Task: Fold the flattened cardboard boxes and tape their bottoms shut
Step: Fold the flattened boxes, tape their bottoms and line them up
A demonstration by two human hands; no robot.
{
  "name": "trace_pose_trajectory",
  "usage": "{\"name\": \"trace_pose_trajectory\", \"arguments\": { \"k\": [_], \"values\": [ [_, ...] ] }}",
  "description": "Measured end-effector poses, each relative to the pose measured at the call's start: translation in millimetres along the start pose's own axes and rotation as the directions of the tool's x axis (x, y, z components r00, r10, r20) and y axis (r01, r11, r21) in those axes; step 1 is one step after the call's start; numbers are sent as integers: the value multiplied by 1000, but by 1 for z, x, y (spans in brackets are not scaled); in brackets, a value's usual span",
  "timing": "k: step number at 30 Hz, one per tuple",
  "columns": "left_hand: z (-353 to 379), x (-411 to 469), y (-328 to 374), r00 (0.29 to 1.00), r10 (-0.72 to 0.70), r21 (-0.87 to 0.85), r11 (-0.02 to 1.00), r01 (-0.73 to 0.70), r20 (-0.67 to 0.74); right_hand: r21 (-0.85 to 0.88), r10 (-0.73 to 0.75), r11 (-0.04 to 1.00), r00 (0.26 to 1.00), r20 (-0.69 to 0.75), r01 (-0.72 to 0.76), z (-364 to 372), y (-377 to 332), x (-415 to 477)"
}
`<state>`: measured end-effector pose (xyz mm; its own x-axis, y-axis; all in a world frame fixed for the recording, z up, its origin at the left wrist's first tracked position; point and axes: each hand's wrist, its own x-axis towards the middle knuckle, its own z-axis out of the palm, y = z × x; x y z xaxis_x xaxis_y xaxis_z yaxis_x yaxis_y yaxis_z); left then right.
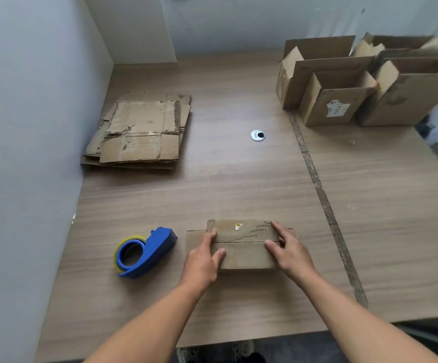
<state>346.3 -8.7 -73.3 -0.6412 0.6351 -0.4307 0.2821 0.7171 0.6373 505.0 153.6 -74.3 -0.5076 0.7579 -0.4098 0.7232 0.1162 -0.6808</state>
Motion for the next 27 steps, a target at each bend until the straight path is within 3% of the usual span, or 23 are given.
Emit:
{"name": "trace_pose_trajectory", "arguments": {
  "k": [5, 8, 11, 14, 18, 21, 23, 27],
  "values": [
    [-21, -6, -22, 998, -12, 62, 998, 16, -66, -35, -132, 991, 991, -7, 131, 26, -10, -1],
    [-28, -7, -34, 996, -10, 87, 996, 18, -89, -142, -222, 965, 975, 16, 222, 46, -19, -3],
    [-26, -5, -34, 996, 2, 93, 996, 6, -84, -425, -405, 831, 914, -19, 359, 63, -24, -7],
    [-25, -4, -33, 996, 22, 105, 994, -12, -87, -497, -547, 701, 833, 86, 511, 82, -29, -16],
    [-43, -7, -43, 989, 106, 152, 984, -90, -103, -400, -492, 776, 865, 99, 487, 90, -25, -18],
    [-70, -11, -66, 946, 247, 380, 912, -153, -210, -411, -439, 787, 886, 151, 460, 86, -28, -18],
    [-84, -10, -88, 919, 287, 536, 838, -104, -269, -412, -420, 791, 891, 173, 453, 85, -32, -17],
    [-100, -5, -115, 964, 65, 552, 829, 91, -257, -424, -365, 807, 911, 189, 411, 85, -41, -18]
  ]
}}
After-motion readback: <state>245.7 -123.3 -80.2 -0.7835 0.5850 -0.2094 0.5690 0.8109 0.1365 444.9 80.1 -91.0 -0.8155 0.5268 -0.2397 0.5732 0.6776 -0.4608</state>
